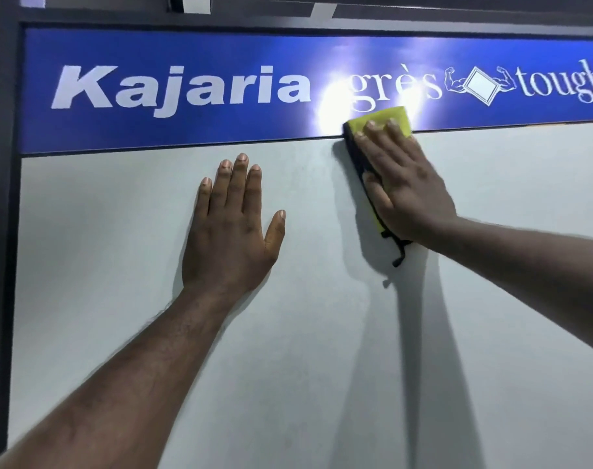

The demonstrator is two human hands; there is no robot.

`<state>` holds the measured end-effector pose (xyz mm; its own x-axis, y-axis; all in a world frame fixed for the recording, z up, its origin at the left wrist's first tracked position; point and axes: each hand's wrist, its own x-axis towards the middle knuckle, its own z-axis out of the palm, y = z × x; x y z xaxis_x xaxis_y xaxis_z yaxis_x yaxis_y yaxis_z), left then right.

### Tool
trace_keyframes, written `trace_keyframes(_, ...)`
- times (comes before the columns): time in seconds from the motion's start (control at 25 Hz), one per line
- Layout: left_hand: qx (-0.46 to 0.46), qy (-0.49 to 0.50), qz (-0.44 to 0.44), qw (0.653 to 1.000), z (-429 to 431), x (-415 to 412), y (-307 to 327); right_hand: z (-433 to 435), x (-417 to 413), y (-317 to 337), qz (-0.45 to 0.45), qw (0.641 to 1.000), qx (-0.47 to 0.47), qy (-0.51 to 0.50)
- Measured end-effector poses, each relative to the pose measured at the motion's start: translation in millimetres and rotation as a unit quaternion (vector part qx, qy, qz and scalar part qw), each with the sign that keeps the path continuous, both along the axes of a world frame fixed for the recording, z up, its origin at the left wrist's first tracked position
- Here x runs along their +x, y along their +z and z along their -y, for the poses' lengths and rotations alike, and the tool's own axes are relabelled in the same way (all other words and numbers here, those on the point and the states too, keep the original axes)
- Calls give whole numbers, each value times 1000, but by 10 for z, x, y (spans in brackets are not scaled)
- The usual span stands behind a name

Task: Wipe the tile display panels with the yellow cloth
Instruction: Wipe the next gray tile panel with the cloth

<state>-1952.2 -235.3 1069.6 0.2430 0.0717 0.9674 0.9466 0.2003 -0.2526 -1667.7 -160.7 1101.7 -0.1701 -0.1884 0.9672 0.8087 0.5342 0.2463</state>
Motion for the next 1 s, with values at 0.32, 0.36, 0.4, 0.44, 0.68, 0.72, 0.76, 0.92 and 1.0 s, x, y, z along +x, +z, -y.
trace_keyframes(0.32, 7, 7, -5, 1000, -7, 11, -14, 74, -124, -24, -83, 994, -59, 29)
trace_keyframes(0.36, 8, 9, -5, 1000, -5, 11, -15, 45, -93, -126, 8, 1000, -16, 5)
trace_keyframes(0.4, 7, 11, -5, 1000, -1, 7, -9, 11, 16, -168, 108, 994, 22, -23)
trace_keyframes(0.44, 6, 12, -5, 1000, 5, 1, -3, 6, 129, -123, 154, 987, 41, -36)
trace_keyframes(0.68, 0, 8, 2, 1000, 9, 19, -27, 36, -76, -68, -58, 996, -59, -10)
trace_keyframes(0.72, 3, 8, 3, 1000, 9, 17, -29, 1, -14, -146, 17, 999, -27, -32)
trace_keyframes(0.76, 5, 8, 2, 1000, 12, 16, -30, -14, 97, -196, 84, 995, -5, -51)
trace_keyframes(0.92, 5, 8, 0, 1000, 28, 32, -28, 0, 300, 27, 32, 995, -67, -64)
trace_keyframes(1.0, 6, 4, 1, 1000, 29, 35, -25, 90, 110, 113, -76, 987, -136, -30)
